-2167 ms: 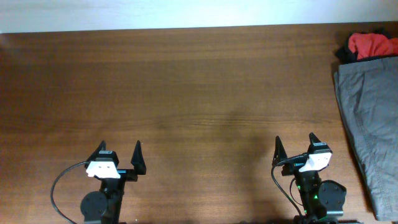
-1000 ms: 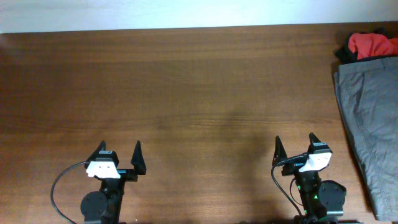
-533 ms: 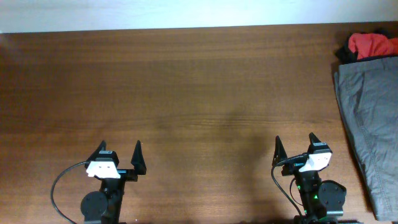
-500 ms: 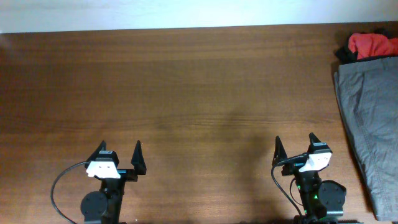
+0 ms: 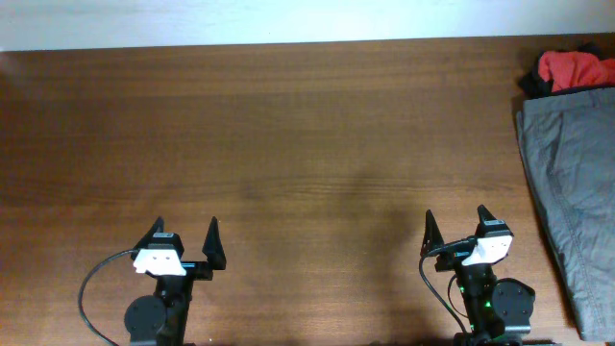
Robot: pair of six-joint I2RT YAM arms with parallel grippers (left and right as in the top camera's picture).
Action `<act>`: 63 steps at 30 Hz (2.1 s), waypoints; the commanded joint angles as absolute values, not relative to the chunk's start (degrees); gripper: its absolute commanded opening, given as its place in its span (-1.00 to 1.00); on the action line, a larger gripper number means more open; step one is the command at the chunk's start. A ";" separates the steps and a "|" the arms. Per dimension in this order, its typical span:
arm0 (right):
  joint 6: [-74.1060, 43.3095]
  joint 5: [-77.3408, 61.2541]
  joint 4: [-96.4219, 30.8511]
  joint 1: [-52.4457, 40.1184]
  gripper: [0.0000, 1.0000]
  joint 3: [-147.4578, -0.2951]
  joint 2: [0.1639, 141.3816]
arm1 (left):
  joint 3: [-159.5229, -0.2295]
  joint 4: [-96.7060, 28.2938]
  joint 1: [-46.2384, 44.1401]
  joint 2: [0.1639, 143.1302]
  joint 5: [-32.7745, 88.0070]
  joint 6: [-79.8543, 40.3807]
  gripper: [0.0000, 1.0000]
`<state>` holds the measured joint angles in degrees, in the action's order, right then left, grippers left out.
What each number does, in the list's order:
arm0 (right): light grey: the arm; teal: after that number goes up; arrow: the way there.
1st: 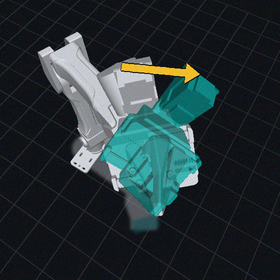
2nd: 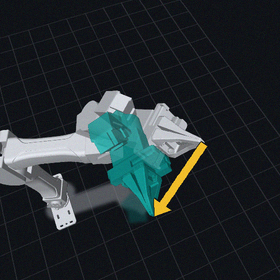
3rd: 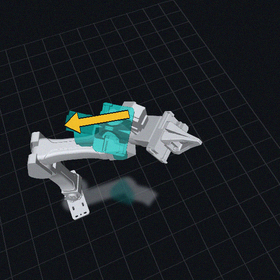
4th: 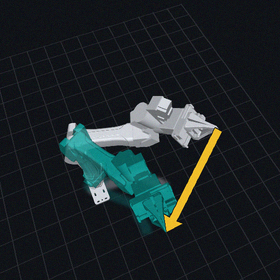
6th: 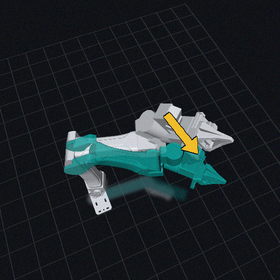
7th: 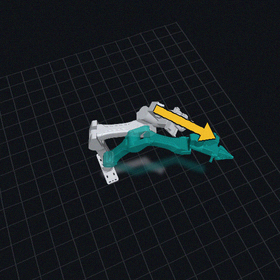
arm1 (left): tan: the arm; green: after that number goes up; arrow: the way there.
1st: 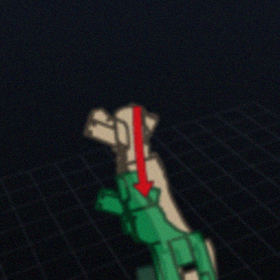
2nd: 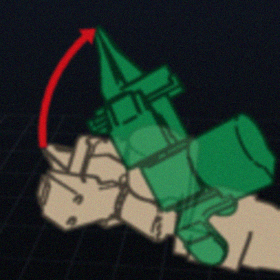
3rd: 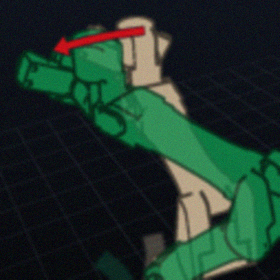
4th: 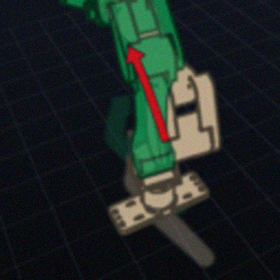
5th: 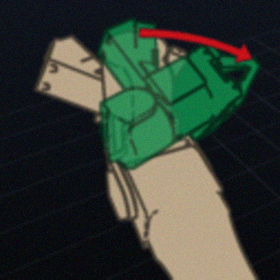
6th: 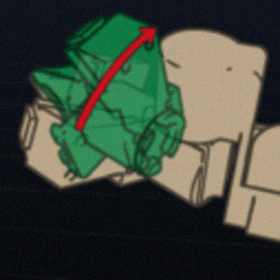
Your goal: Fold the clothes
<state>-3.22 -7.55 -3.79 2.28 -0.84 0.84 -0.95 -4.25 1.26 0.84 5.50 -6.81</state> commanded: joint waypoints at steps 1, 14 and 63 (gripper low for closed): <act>-3.42 -7.09 -3.75 2.66 0.98 -0.32 0.25 | -0.51 -4.14 1.02 0.36 5.08 -5.72 0.98; -30.11 -39.09 -2.83 2.66 0.98 -0.32 0.25 | -0.51 -4.14 1.02 0.36 5.08 -5.69 0.98; -0.38 32.29 -36.97 2.72 0.97 -75.50 76.75 | -0.51 -4.14 1.02 0.36 5.08 -5.69 0.98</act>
